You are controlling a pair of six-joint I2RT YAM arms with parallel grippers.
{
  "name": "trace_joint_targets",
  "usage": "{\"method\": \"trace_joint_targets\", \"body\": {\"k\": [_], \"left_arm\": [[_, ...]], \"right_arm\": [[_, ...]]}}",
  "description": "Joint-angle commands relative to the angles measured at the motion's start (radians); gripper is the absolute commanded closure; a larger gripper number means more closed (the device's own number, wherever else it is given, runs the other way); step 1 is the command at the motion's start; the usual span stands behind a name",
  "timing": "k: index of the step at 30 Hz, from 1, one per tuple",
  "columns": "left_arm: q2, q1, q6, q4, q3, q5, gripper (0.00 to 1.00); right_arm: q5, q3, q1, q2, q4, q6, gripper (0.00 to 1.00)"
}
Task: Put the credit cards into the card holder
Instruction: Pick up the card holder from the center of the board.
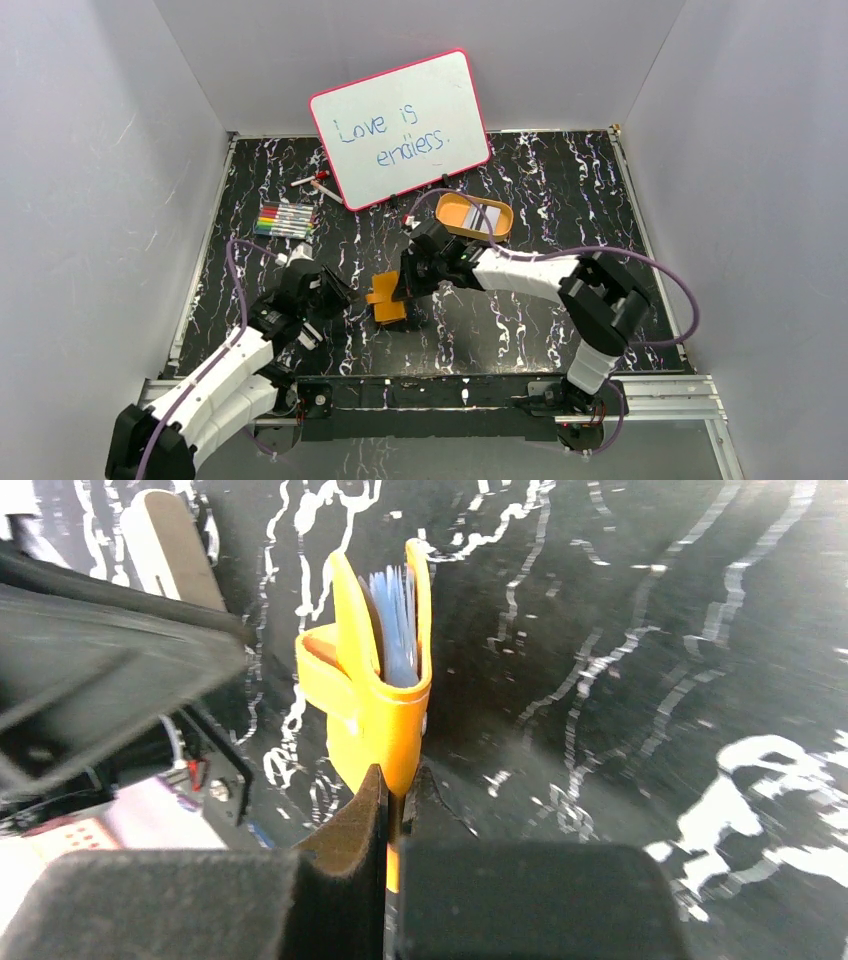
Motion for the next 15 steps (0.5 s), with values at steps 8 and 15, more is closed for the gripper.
{"method": "trace_joint_targets", "body": {"k": [8, 15], "left_arm": [[-0.094, -0.004, -0.039, -0.040, 0.226, 0.033, 0.48], [0.057, -0.026, -0.065, 0.169, 0.309, 0.150, 0.43]], "right_arm": [[0.579, 0.154, 0.029, -0.216, -0.416, -0.420, 1.00], [0.729, 0.231, 0.047, -0.307, -0.397, -0.535, 1.00]]}}
